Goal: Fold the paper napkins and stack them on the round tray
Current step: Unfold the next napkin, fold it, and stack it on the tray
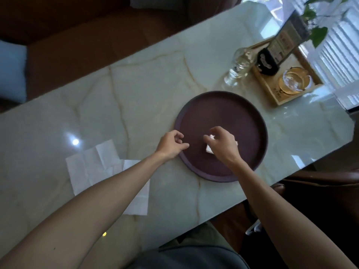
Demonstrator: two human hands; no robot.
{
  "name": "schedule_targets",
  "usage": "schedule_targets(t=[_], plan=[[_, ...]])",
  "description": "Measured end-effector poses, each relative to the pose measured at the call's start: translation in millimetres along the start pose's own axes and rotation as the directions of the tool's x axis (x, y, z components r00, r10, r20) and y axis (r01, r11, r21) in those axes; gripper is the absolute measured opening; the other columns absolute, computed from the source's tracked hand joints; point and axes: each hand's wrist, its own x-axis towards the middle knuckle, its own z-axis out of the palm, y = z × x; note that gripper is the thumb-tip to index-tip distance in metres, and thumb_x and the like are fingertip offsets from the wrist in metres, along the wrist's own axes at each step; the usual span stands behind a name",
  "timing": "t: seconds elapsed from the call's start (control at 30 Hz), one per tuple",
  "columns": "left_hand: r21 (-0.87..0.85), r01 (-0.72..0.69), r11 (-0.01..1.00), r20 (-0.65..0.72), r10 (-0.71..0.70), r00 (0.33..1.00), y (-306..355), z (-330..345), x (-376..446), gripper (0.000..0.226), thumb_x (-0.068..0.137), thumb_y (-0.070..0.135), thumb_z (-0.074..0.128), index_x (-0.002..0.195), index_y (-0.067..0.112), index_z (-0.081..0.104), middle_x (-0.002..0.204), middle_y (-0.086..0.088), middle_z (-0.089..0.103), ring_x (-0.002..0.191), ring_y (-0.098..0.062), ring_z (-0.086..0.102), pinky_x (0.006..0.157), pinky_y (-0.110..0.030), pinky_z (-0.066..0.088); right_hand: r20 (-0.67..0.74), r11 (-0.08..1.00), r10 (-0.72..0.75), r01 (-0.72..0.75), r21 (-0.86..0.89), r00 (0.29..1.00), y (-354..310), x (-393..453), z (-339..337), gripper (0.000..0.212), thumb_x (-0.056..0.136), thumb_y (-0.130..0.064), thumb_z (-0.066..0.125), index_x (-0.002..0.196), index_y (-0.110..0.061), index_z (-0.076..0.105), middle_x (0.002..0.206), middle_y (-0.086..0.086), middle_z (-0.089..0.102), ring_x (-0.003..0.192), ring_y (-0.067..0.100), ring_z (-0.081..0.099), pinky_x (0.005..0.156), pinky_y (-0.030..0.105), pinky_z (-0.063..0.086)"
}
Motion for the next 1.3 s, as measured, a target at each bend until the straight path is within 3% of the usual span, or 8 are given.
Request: schedule_targets(t=[0.23, 0.43, 0.63, 0.8, 0.93, 1.03, 1.2, 1.3], plan=[[-0.103, 0.043, 0.994, -0.178, -0.061, 0.982, -55.1, -98.3, -41.9, 0.054, 0.075, 0.034, 0.088, 0.119, 0.011, 0.066, 0.109, -0.004, 0.063, 0.105, -0.021, 0.064, 0.096, -0.033, 0.051, 0.263, 0.963, -0.153, 0.203, -0.176, 0.953, -72.9, -22.4, 61.5, 0.057, 0.088, -0.039, 0.075, 0.135, -0.011, 0.058, 0.132, 0.013, 0.063, 0.125, 0.030, 0.056, 0.099, 0.033, 0.041], [-0.215, 0.164, 0.963, -0.247, -0.216, 0.944, -135.9, -151.4, -90.0, 0.061, 0.078, 0.040, 0.084, 0.129, 0.017, 0.059, 0.125, -0.003, 0.057, 0.114, -0.018, 0.056, 0.089, -0.027, 0.044, 0.393, 0.951, -0.124, 0.222, -0.213, 0.911, -104.4, -63.0, 133.7, 0.081, 0.086, -0.042, 0.076, 0.153, -0.013, 0.040, 0.152, 0.013, 0.048, 0.139, 0.029, 0.046, 0.108, 0.035, 0.039], [-0.254, 0.268, 0.929, -0.204, -0.323, 0.924, -209.4, -163.3, -132.9, 0.068, 0.079, 0.040, 0.083, 0.135, 0.015, 0.054, 0.135, -0.006, 0.055, 0.122, -0.020, 0.056, 0.091, -0.026, 0.041, 0.439, 0.946, -0.051, 0.185, -0.268, 0.897, -99.4, -101.7, 194.0, 0.073, 0.090, -0.031, 0.074, 0.152, -0.011, 0.041, 0.153, 0.011, 0.045, 0.136, 0.029, 0.048, 0.098, 0.032, 0.041], [-0.217, 0.328, 0.919, -0.266, -0.379, 0.886, -254.3, -171.1, -148.9, 0.072, 0.077, 0.036, 0.085, 0.138, 0.013, 0.052, 0.141, -0.013, 0.049, 0.126, -0.027, 0.055, 0.093, -0.025, 0.040, 0.394, 0.891, -0.121, 0.274, -0.361, 0.911, -100.2, -128.8, 229.4, 0.061, 0.091, -0.033, 0.071, 0.145, -0.014, 0.050, 0.144, 0.008, 0.051, 0.129, 0.029, 0.052, 0.100, 0.043, 0.049], [-0.226, 0.398, 0.889, -0.310, -0.453, 0.836, -274.1, -182.1, -149.4, 0.081, 0.071, 0.044, 0.083, 0.138, 0.015, 0.050, 0.137, -0.015, 0.050, 0.126, -0.032, 0.052, 0.102, -0.038, 0.046, 0.372, 0.962, -0.020, 0.118, -0.245, 0.928, -111.9, -133.5, 257.1, 0.066, 0.088, -0.033, 0.076, 0.143, -0.010, 0.048, 0.139, 0.013, 0.055, 0.120, 0.031, 0.061, 0.102, 0.044, 0.050], [-0.289, 0.412, 0.864, -0.308, -0.491, 0.815, -297.7, -184.2, -140.0, 0.082, 0.050, 0.059, 0.076, 0.119, 0.016, 0.059, 0.118, -0.006, 0.065, 0.109, -0.026, 0.065, 0.086, -0.036, 0.054, 0.318, 0.989, 0.094, -0.051, -0.142, 0.943, -118.2, -134.6, 277.0, 0.056, 0.086, -0.032, 0.078, 0.129, -0.010, 0.050, 0.126, 0.011, 0.059, 0.105, 0.029, 0.062, 0.086, 0.041, 0.053], [-0.405, 0.410, 0.817, -0.246, -0.529, 0.812, -308.1, -185.4, -142.8, 0.055, 0.080, 0.033, 0.082, 0.119, 0.011, 0.050, 0.107, 0.004, 0.053, 0.095, -0.017, 0.054, 0.076, -0.027, 0.038, 0.245, 0.976, 0.211, -0.218, 0.002, 0.946, -125.9, -137.5, 298.5, 0.033, 0.087, -0.019, 0.075, 0.109, -0.004, 0.054, 0.097, 0.006, 0.060, 0.077, 0.018, 0.059, 0.057, 0.026, 0.046], [-0.465, 0.408, 0.786, -0.217, -0.548, 0.808, -315.6, -183.3, -140.2, 0.034, 0.081, 0.032, 0.081, 0.094, 0.016, 0.053, 0.097, 0.002, 0.056, 0.087, -0.018, 0.054, 0.071, -0.027, 0.040, 0.263, 0.952, 0.266, -0.295, 0.078, 0.928, -131.9, -137.7, 299.9, 0.016, 0.085, -0.013, 0.069, 0.080, -0.003, 0.058, 0.072, 0.009, 0.055, 0.059, 0.019, 0.051, 0.051, 0.027, 0.038]])
